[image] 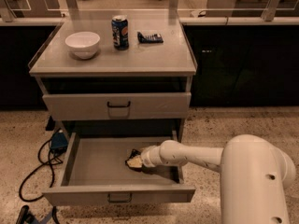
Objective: Place rxbar chocolate into middle drawer
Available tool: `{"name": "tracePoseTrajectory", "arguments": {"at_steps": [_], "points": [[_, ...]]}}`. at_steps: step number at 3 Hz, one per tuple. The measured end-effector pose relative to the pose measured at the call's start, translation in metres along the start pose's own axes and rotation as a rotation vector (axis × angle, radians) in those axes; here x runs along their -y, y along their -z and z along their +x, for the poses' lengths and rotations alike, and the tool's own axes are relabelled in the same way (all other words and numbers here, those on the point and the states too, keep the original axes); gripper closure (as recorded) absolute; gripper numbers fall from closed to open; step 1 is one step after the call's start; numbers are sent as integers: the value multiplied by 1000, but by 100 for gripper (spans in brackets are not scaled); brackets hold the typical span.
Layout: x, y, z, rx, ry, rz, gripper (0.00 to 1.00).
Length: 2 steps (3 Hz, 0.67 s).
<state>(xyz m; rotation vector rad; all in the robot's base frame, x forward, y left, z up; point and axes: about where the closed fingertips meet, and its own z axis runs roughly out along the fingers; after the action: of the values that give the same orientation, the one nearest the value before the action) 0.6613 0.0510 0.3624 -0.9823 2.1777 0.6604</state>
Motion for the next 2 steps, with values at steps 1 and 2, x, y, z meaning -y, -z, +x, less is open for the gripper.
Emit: {"name": "tracePoseTrajectory", "arguments": {"at_steps": [1, 2], "points": [[0, 0, 0, 0, 0, 0, 65], [0, 0, 0, 0, 0, 0, 41]]}}
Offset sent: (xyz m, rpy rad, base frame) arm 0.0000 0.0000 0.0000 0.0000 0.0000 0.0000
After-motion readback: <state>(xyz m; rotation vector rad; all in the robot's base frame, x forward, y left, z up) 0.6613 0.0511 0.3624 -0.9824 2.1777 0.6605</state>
